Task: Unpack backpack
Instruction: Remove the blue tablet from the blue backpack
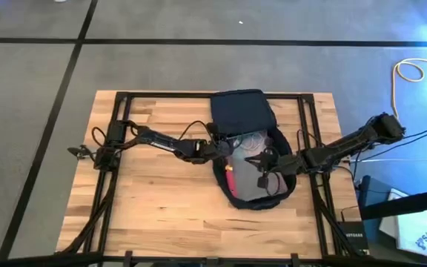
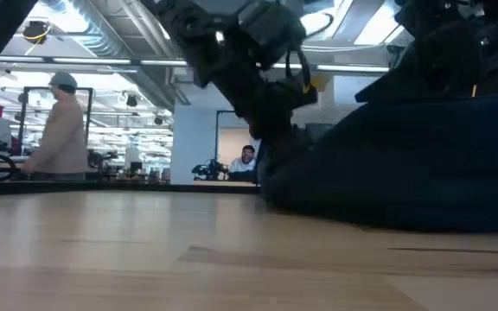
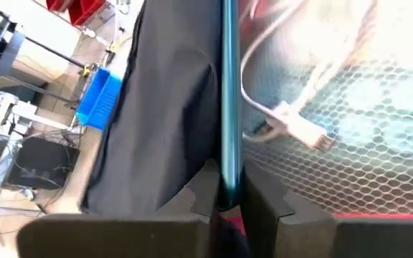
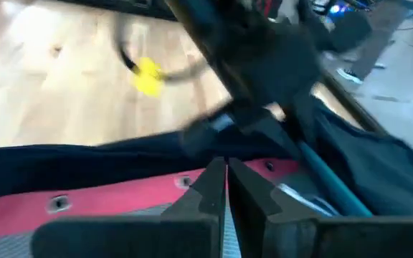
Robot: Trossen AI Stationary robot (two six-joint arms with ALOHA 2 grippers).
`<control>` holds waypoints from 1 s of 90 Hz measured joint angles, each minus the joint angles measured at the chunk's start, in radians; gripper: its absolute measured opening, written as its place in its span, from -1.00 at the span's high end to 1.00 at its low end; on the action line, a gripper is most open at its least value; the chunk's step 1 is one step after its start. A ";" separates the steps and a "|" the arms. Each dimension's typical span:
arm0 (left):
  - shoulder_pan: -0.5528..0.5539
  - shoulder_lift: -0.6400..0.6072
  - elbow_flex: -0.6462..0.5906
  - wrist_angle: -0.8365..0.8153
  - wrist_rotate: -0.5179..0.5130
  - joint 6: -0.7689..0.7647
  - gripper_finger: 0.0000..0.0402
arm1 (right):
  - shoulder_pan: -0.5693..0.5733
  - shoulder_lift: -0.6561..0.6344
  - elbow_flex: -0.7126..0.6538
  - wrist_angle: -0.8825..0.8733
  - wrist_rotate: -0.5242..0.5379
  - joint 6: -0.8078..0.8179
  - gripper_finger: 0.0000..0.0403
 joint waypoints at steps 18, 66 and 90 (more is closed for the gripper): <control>-0.013 -0.053 0.000 -0.028 -0.006 -0.002 0.90 | 0.055 -0.062 0.001 0.003 0.179 -0.063 1.00; -0.134 -0.218 0.000 -0.114 -0.008 -0.090 0.91 | 0.212 -0.240 0.001 -0.093 0.381 -0.066 1.00; -0.277 -0.321 0.001 -0.351 -0.111 -0.244 0.91 | 0.229 -0.252 0.001 -0.112 0.392 -0.066 1.00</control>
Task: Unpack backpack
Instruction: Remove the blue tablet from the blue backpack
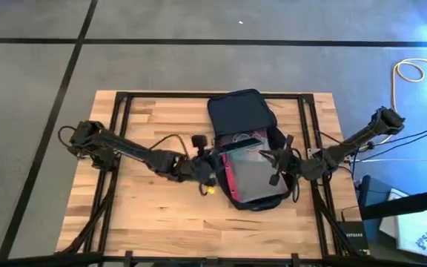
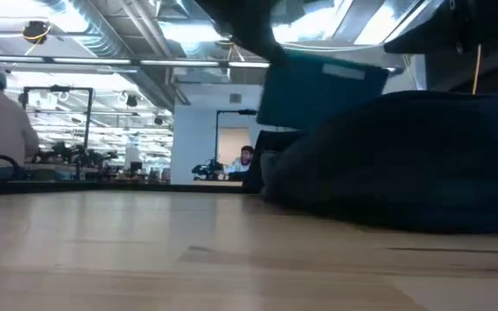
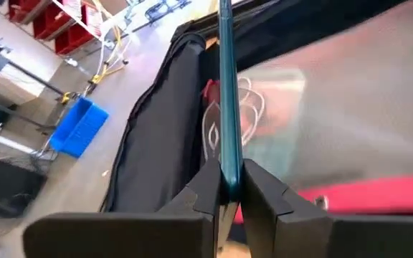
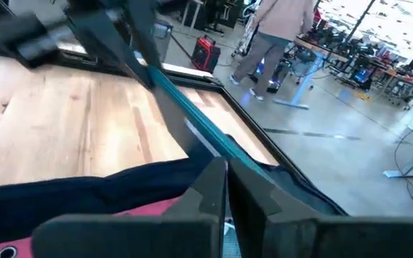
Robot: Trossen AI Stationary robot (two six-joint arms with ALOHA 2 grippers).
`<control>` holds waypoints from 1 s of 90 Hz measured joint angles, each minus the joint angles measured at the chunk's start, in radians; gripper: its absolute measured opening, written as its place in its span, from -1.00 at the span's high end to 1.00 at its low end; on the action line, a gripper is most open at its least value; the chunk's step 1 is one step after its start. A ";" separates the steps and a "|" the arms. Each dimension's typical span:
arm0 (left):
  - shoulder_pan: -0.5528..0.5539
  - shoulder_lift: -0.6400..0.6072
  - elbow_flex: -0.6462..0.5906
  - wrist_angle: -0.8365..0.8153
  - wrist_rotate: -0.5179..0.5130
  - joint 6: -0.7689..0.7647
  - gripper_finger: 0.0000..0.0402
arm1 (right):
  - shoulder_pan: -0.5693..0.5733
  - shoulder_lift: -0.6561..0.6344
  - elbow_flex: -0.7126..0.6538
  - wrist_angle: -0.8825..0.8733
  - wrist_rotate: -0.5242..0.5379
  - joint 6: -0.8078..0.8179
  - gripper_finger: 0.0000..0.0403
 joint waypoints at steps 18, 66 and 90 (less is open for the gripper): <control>-0.112 -0.068 0.000 -0.303 -0.148 -0.229 0.92 | -0.002 0.000 0.000 -0.014 -0.001 0.001 1.00; -0.245 -0.091 -0.025 -1.121 -0.206 -1.176 0.92 | -0.003 0.000 0.000 -0.014 -0.002 0.008 1.00; -0.188 -0.090 -0.098 -1.204 -0.082 -1.230 0.92 | -0.003 0.001 0.000 -0.025 -0.012 0.029 1.00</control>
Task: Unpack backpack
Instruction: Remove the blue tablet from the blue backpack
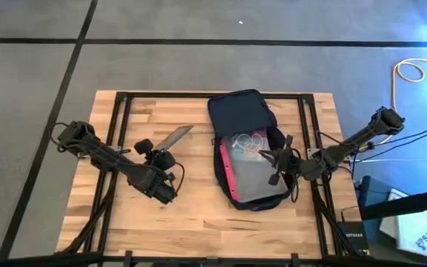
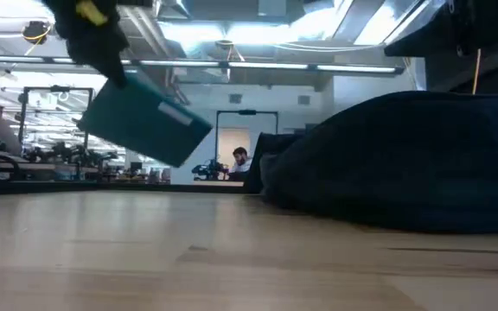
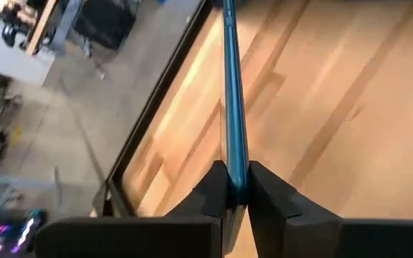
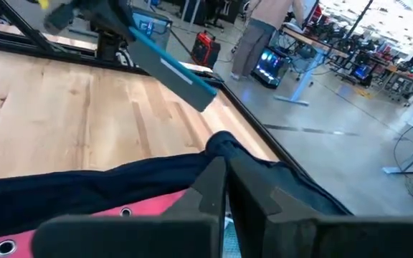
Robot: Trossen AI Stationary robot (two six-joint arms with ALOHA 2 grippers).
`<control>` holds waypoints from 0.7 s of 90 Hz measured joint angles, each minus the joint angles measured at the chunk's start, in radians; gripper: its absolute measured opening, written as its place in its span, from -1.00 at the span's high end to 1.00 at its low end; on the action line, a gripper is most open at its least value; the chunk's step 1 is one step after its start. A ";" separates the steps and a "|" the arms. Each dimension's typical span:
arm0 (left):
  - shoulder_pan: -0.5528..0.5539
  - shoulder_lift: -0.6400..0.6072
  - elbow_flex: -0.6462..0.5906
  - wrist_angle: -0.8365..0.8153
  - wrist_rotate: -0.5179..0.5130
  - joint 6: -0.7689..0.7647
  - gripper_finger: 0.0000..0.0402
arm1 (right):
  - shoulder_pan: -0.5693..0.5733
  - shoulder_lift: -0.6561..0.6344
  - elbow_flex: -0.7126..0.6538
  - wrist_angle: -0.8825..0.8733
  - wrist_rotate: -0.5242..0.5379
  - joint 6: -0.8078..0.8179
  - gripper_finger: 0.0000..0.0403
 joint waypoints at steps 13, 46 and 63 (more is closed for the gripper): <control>0.058 0.000 -0.050 0.002 0.000 0.034 0.92 | 0.000 0.000 0.000 -0.025 -0.009 0.023 1.00; 0.221 0.001 -0.167 0.173 -0.160 0.313 0.92 | 0.000 0.000 0.000 -0.041 -0.025 0.025 1.00; 0.314 0.052 -0.191 0.246 -0.169 0.505 0.92 | 0.000 0.001 0.000 -0.042 -0.025 0.025 1.00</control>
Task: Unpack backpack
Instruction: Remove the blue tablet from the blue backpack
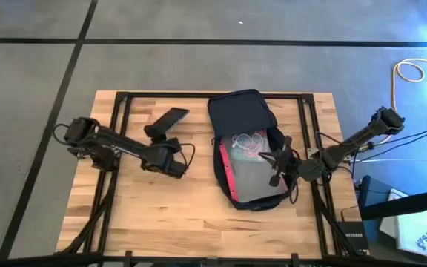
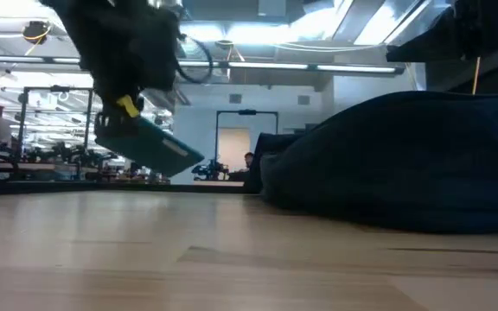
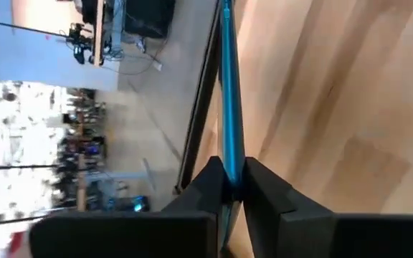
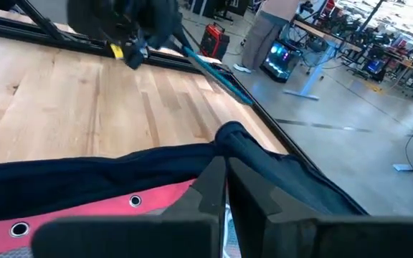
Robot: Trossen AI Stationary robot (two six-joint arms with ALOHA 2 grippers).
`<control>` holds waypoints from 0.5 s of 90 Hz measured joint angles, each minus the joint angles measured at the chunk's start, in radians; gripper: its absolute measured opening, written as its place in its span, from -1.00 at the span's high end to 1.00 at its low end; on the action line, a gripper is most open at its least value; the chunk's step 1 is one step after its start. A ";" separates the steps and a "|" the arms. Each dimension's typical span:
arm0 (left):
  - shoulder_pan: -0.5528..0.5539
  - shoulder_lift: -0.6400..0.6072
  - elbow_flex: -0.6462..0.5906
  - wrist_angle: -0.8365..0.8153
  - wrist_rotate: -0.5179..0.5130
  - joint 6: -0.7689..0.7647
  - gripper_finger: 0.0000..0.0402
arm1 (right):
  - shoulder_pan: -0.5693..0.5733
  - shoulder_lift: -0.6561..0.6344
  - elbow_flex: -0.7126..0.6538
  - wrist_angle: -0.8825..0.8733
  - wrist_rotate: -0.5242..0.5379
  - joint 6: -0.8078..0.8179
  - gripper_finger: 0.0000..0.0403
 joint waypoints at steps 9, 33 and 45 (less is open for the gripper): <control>0.045 0.053 0.000 0.000 -0.014 0.006 0.92 | 0.000 0.005 0.000 -0.001 0.000 0.001 1.00; 0.136 0.198 0.000 -0.006 -0.015 -0.171 0.92 | 0.000 0.041 0.000 -0.002 0.000 0.008 1.00; 0.160 0.249 0.000 0.001 -0.015 -0.187 0.92 | 0.000 0.057 0.000 0.001 0.002 0.008 1.00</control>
